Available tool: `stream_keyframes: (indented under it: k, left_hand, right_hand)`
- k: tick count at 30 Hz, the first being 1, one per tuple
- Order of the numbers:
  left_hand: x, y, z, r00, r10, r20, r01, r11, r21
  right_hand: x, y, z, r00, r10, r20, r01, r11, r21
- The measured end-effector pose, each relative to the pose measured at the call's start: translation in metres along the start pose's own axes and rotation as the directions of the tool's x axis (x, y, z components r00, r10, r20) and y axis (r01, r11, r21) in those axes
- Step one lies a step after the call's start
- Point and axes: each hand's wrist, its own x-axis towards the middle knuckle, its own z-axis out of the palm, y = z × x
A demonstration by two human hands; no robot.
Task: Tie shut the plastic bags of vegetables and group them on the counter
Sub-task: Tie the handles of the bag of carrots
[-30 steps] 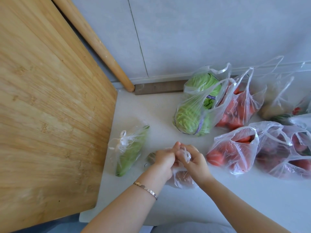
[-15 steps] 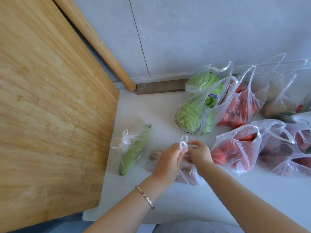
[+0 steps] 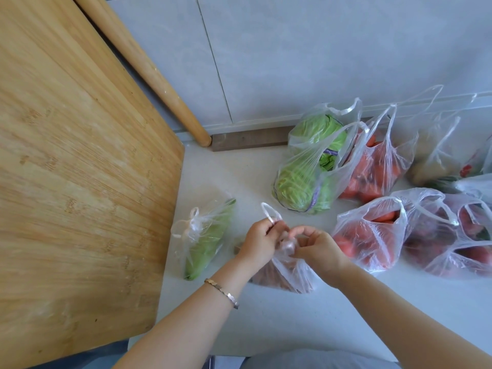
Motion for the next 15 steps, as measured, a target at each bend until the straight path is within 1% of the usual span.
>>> stream_keyframes:
  k: [2, 4, 6, 7, 8, 10, 11, 12, 14, 15]
  left_hand:
    - [-0.001, 0.002, 0.003, 0.987, -0.159, 0.022, 0.16, 0.975, -0.153]
    - [-0.001, 0.001, 0.004, 0.97, -0.242, 0.027, 0.241, 0.938, -0.249]
    - [-0.001, 0.002, 0.003, 0.965, -0.261, -0.014, 0.246, 0.927, -0.284]
    - [-0.002, 0.003, 0.001, 0.966, -0.253, -0.051, 0.229, 0.932, -0.28]
    - [-0.001, 0.001, -0.001, 0.969, -0.231, -0.086, 0.203, 0.946, -0.252]
    - [-0.004, 0.002, -0.005, 0.975, -0.182, -0.124, 0.156, 0.968, -0.198]
    - [-0.006, 0.003, -0.006, 0.977, -0.161, -0.137, 0.135, 0.974, -0.183]
    - [-0.008, 0.002, -0.006, 0.976, -0.151, -0.158, 0.123, 0.977, -0.174]
    - [-0.011, -0.001, -0.005, 0.962, -0.182, -0.202, 0.147, 0.973, -0.178]
    - [-0.01, -0.005, -0.005, 0.952, -0.215, -0.219, 0.175, 0.967, -0.187]
  right_hand:
    - [-0.002, 0.002, 0.002, 0.997, -0.057, -0.06, 0.059, 0.998, 0.034]
    - [-0.001, 0.003, 0.005, 0.981, -0.121, -0.154, 0.114, 0.992, -0.054]
    - [0.001, 0.003, 0.009, 0.959, -0.194, -0.208, 0.15, 0.966, -0.21]
    - [0.002, 0.002, 0.01, 0.952, -0.227, -0.206, 0.161, 0.942, -0.296]
    - [0.002, 0.001, 0.01, 0.949, -0.252, -0.188, 0.167, 0.911, -0.376]
    - [0.001, -0.003, 0.011, 0.958, -0.258, -0.128, 0.17, 0.865, -0.472]
    - [-0.001, -0.004, 0.011, 0.965, -0.243, -0.099, 0.171, 0.868, -0.465]
    - [-0.003, -0.003, 0.011, 0.975, -0.207, -0.083, 0.157, 0.9, -0.406]
    - [-0.006, 0.001, 0.008, 0.99, -0.125, -0.068, 0.109, 0.973, -0.204]
    - [-0.009, 0.004, 0.005, 0.992, -0.103, -0.071, 0.094, 0.987, -0.127]
